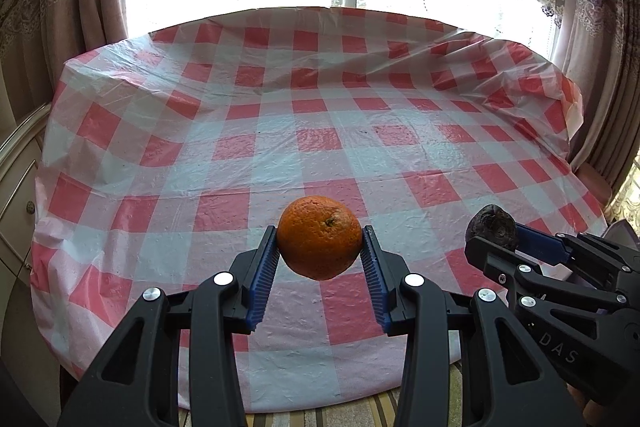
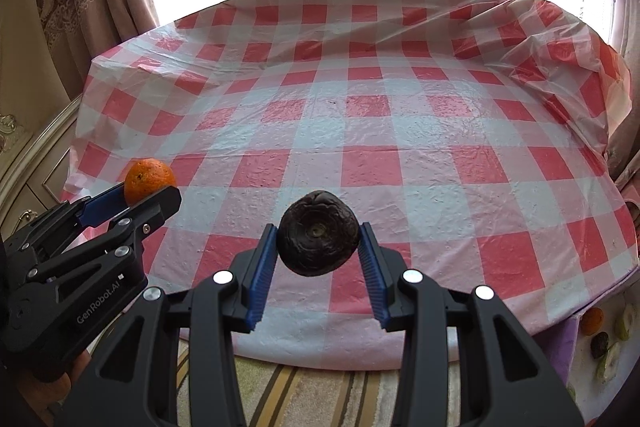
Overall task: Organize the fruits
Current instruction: 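Carry the orange and dark fruit in both grippers over the white box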
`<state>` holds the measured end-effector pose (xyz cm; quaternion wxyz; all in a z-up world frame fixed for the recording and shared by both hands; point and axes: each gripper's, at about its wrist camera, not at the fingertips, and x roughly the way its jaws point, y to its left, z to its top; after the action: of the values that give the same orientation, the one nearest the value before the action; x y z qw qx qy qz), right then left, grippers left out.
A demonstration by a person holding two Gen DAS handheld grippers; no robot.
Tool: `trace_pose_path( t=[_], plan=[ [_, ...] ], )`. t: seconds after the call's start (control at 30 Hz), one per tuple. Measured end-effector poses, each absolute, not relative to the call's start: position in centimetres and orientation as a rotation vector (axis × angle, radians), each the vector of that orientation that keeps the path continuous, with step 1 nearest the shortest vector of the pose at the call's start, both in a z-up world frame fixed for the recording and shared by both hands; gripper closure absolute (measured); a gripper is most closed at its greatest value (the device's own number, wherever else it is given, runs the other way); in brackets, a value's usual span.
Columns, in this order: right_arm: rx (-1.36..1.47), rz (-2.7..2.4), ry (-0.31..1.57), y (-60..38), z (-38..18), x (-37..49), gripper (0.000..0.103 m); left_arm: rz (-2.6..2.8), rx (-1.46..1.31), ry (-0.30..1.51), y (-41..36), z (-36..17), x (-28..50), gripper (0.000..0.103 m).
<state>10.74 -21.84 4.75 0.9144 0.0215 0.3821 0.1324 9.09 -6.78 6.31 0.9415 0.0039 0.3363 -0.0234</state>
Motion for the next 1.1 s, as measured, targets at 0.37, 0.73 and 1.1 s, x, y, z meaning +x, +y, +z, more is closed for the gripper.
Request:
trace_pose_path(
  t=[0.37, 0.73, 1.1],
  plan=[
    [0.067, 0.225, 0.792, -25.6, 4.9, 9.3, 0.062, -0.116, 0.065, 0.698, -10.3, 6.4, 8.6, 0.064],
    [0.087, 0.136, 0.803, -31.4, 4.6, 7.0, 0.062, -0.233, 0.140, 0.726, -15.2, 5.8, 8.0, 0.064],
    [0.131, -0.016, 0.828, -39.6, 3.3, 3.9, 0.062, -0.367, 0.229, 0.756, -20.6, 5.6, 7.1, 0.064]
  ],
)
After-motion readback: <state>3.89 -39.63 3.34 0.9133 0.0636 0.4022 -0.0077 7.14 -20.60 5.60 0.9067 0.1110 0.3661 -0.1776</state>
